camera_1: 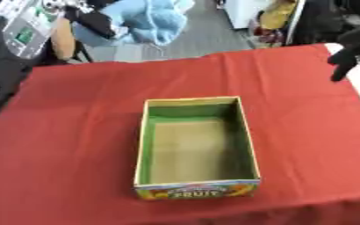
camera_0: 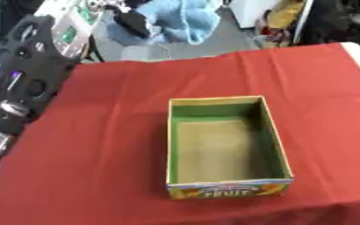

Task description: Pick up objects on the table and place them in the box.

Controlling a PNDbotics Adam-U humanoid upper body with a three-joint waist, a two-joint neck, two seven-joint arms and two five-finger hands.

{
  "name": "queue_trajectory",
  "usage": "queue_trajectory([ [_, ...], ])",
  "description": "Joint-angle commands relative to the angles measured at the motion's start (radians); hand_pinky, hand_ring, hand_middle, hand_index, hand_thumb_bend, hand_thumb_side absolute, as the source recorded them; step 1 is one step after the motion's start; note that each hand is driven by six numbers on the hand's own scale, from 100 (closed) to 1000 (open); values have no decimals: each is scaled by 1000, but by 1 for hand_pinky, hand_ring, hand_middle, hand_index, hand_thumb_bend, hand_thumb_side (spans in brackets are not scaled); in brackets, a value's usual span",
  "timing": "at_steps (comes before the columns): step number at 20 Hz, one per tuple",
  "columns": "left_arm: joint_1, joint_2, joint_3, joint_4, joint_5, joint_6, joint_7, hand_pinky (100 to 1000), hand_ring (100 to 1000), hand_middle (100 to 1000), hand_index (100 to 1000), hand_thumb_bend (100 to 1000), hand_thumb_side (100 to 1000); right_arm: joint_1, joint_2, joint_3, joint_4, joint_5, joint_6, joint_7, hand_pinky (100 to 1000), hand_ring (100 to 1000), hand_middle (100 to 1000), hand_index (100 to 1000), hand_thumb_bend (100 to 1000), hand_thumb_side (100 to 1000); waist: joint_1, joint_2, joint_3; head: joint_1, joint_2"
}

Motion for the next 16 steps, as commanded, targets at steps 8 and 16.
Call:
queue_trajectory([
  [8, 14, -45, -60, -130, 54, 2, -41, 100, 100, 100, 115, 100, 333, -18, -16, -18, -16, 3, -21, -23, 514, 696, 763, 944, 339, 630, -5, -7, -3, 12, -2],
  [16, 47, -73, -120, -191, 82, 5, -86, 100, 100, 100, 119, 100, 360, -18, -15, -16, -16, 4, -20, -20, 512, 693, 762, 944, 337, 630, -5, -6, -5, 15, -2],
])
